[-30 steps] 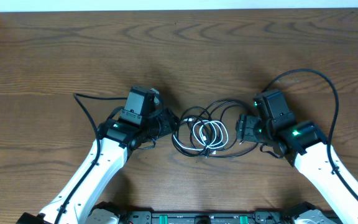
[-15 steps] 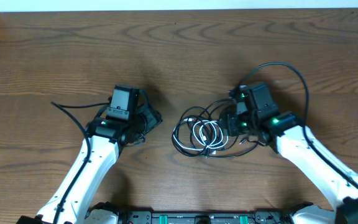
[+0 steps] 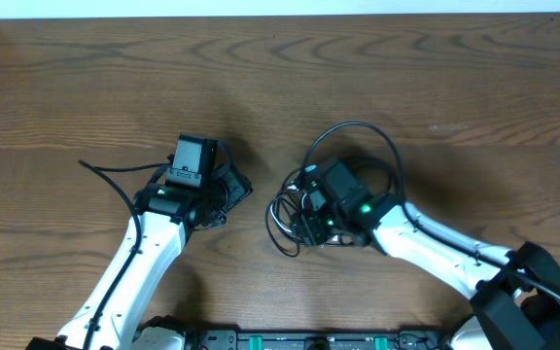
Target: Untangle cables
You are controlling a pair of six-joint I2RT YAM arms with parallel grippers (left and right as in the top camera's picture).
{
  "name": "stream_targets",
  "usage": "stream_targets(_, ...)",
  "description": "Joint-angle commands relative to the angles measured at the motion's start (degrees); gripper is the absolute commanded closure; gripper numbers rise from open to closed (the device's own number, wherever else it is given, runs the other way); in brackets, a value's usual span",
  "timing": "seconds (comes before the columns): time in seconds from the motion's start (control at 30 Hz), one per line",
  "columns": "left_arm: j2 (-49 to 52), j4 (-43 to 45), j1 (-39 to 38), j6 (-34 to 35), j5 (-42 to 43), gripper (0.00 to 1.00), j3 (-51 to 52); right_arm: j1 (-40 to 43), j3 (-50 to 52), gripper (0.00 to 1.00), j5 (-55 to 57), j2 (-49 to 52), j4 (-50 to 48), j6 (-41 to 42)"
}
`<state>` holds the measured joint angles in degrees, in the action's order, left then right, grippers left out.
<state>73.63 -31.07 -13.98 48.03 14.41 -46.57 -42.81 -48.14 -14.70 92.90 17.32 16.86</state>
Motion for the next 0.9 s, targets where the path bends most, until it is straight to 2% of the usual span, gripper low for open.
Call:
stream_targets(0.0,-0.44,-0.15,0.26,0.33,-1.03,0.41,-0.57,-2.34,0.09,0.45,7.56,-0.07,-0.33,3.5)
stream_targets(0.17,-0.44,-0.2,0.26,0.33,-0.98,0.41,-0.57,-2.6,0.09,0.64,13.05,0.9,-0.46,4.35)
stream_targets(0.27,-0.44,-0.2,0.26,0.33,-0.98,0.41,-0.57,-2.6,0.07,0.89,13.94,1.01,-0.94,4.33)
stream_targets(0.3,-0.44,-0.2,0.26,0.33,-0.98,0.41,-0.57,-2.6,0.0,0.96,13.92,0.96,-1.16,4.33)
stream_targets(0.33,-0.44,-0.2,0.26,0.33,-0.98,0.41,-0.57,-2.6,-0.15,0.99,13.9,0.96,-1.31,4.31)
stream_targets(0.5,-0.44,-0.42,0.24,0.33,-0.79,0.41,-0.57,-2.6,-1.86,0.99,10.1,0.15,-1.27,0.9)
stream_targets(0.6,-0.44,-0.33,0.24,-0.13,2.21,0.42,-0.57,-2.6,-3.28,0.99,7.39,-2.14,-1.22,-0.42)
stream_targets(0.77,-0.44,2.91,-0.66,-10.32,11.43,0.42,-0.57,-2.6,-4.52,0.99,5.14,-10.27,-1.09,-0.74)
stream_targets(0.87,-0.44,4.9,-2.03,-12.7,14.69,0.42,-0.57,-2.62,-4.52,0.99,5.33,-14.95,0.9,-3.39)
